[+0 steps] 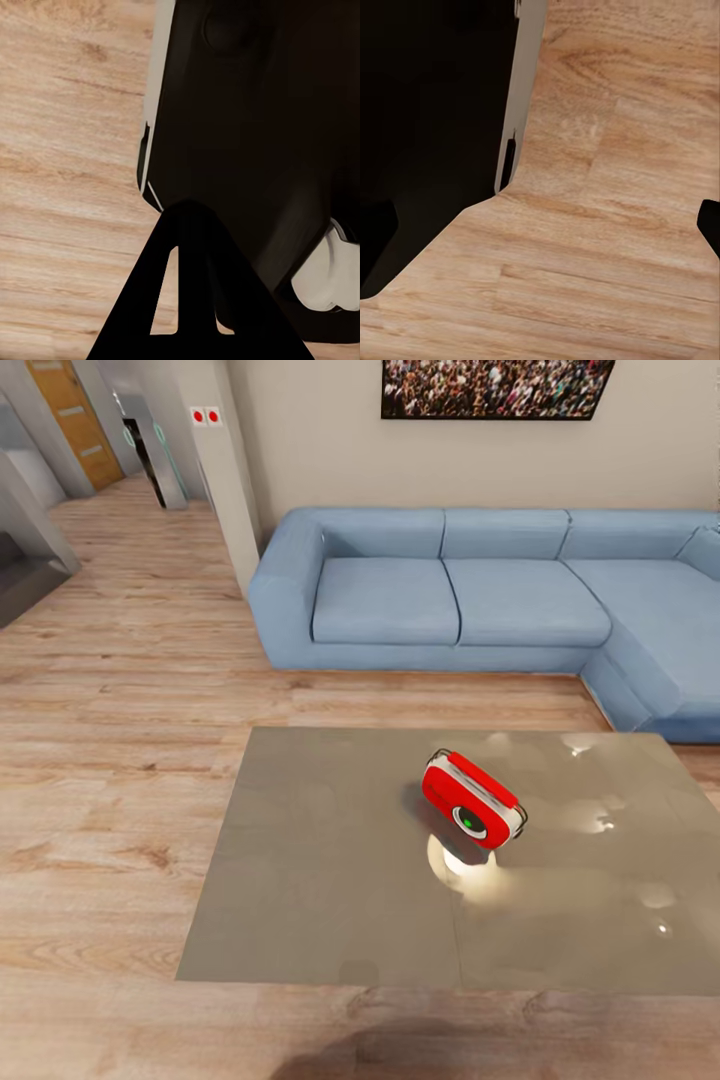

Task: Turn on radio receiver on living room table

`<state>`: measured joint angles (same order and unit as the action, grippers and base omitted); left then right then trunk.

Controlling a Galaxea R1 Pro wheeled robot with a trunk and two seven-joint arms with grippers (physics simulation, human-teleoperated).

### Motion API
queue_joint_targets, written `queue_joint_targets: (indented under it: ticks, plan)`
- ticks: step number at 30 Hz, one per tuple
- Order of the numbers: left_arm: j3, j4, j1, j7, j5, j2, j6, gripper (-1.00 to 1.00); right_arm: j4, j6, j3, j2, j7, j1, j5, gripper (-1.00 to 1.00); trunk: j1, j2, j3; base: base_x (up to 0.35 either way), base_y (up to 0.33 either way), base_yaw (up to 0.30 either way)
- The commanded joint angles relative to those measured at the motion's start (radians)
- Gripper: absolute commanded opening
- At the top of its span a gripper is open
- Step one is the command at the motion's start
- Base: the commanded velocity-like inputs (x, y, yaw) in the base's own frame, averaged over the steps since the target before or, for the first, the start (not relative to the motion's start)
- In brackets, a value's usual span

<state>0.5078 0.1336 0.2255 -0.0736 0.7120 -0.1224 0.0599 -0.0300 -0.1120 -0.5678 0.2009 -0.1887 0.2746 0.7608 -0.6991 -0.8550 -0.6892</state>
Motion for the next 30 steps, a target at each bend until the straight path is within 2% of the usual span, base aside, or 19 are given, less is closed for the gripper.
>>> queue_joint_targets:
  ticks: [1,9,12,14,22,30]
  plan:
    - [0.0,0.0,0.0,0.0,0.001,0.0,0.0,-1.0,0.0,0.0,0.0,0.0,0.0,0.0,0.0,1.0,0.0,0.0,0.002,0.0,0.0,0.0]
    - [0.001,0.002,0.0,-0.003,0.0,0.006,0.005,-1.0,0.0,0.0,0.0,0.0,0.0,0.0,0.0,1.0,0.0,0.0,0.015,0.0,0.0,0.0]
    - [0.001,0.001,0.0,-0.001,-0.004,0.028,0.005,-1.0,0.0,0.001,0.0,0.0,0.0,0.0,0.001,1.0,0.0,0.0,0.019,0.0,0.0,0.0]
    - [0.001,0.001,0.0,0.0,-0.005,0.032,0.005,-1.0,0.0,0.0,0.0,0.0,0.0,0.0,0.001,1.0,0.0,0.0,0.022,0.0,0.0,0.0]
    - [0.0,0.001,0.0,0.0,-0.005,0.037,0.005,-1.0,0.0,0.001,0.0,0.0,0.0,0.0,0.001,1.0,0.0,0.0,0.035,0.0,0.0,0.0]
    - [-0.001,0.0,0.0,0.0,-0.005,0.038,0.005,-1.0,0.0,0.002,0.0,0.0,0.0,0.0,0.002,1.0,-0.031,-0.056,0.023,0.0,0.0,0.0]
